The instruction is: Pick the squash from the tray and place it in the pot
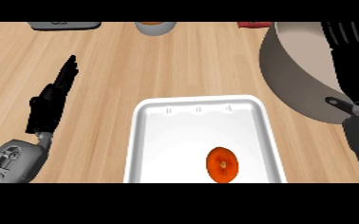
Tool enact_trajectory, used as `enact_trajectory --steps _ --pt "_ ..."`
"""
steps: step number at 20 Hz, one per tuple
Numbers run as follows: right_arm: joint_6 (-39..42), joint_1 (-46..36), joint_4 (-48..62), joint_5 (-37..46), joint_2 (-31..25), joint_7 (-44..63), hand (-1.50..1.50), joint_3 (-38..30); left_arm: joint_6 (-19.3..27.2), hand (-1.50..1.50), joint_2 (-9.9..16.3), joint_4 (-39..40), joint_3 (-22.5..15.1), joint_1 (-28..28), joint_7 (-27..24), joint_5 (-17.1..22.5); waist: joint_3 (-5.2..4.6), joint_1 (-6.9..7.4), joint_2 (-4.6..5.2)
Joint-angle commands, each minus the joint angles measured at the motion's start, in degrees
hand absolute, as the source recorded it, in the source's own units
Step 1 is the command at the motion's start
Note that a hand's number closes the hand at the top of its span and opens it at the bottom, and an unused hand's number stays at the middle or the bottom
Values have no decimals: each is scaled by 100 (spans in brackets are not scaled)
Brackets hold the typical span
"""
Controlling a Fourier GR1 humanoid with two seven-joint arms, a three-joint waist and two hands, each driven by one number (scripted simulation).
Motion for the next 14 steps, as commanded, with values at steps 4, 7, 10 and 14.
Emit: enact_trajectory --steps 4,7,10,14 --pt "-220 1018 381 613 179 -418 150 76 245 0 -160 -578 607 -17 327 403 -155 70 160" --pt "-17 1045 458 2442 -1479 -524 150 482 342 0 -360 -569 552 4 360 516 -358 9 144" --pt "-1343 2275 863 2247 223 -1219 -150 451 285 0 -465 -735 857 91 534 911 -151 -18 170" --pt "-1472 2670 329 2314 689 -2124 -150 663 413 0 -452 -914 903 -28 873 875 -150 -29 162"
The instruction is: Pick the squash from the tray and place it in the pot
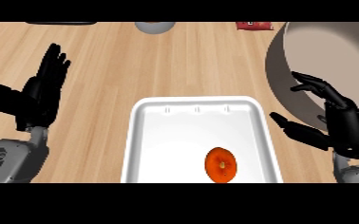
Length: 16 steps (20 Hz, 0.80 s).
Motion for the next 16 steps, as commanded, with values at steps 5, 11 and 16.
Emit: enact_trajectory --steps 5,11,16 --pt "210 1232 -1055 348 -209 79 -150 228 -9 0 -78 -355 126 266 183 -86 168 -35 135" --pt "1265 1093 -1829 738 -1443 1987 -150 721 113 0 -74 -588 87 166 445 -109 152 18 137" --pt "1911 423 -2540 1185 -1800 3819 -150 1399 47 0 -181 -556 10 67 440 -154 143 122 160"
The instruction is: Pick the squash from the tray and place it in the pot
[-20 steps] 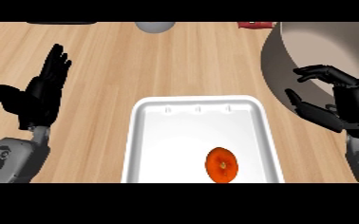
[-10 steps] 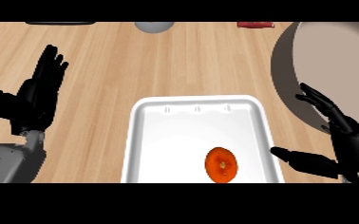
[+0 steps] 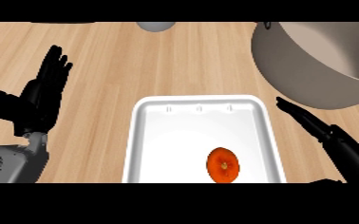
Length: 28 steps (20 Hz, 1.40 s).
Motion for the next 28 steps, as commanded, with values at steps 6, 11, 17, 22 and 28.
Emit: enact_trajectory --steps 6,11,17,22,28 --pt "1077 -884 -594 808 189 2793 -150 1607 -29 0 -39 64 171 -104 100 -68 20 61 27" --pt "1430 -1485 -390 959 1190 3846 -150 1840 -389 0 -147 147 424 11 21 -60 28 -9 21" --pt "1721 -1195 -642 1469 1702 4143 -150 1988 -260 0 -431 -623 363 552 254 -500 31 -19 10" --pt "1862 -991 -429 1941 1762 4424 -150 2102 -338 0 -609 30 512 120 122 -703 30 -53 18" --pt "1560 -727 378 2617 2176 3476 -150 2095 -721 0 -799 184 717 136 41 -882 32 -46 20"
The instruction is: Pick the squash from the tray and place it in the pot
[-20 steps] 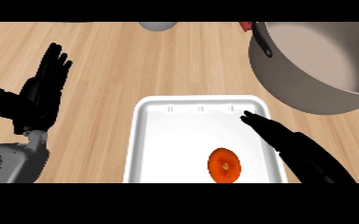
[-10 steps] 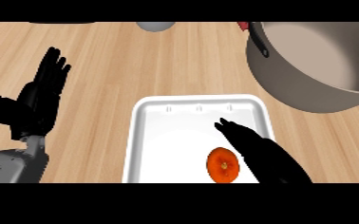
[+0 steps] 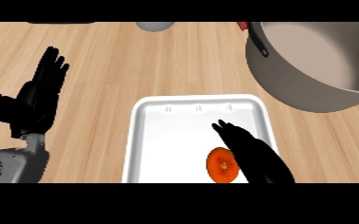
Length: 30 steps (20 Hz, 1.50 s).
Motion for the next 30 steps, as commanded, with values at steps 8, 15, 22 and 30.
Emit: enact_trajectory --steps 8,15,22,30 --pt "50 -81 1042 768 690 -598 -150 -195 -34 0 -590 -185 9 34 114 -590 1 10 1" --pt "5 167 1410 1047 903 -1020 -150 -391 -541 0 -492 -379 469 265 253 -514 1 14 0" --pt "-249 204 1797 1643 628 -2131 150 -73 -730 0 -446 -4 778 -137 190 -467 0 -3 2" --pt "-65 77 2027 1943 992 -2282 150 -350 -646 0 -787 192 767 -388 340 -767 0 -9 3"
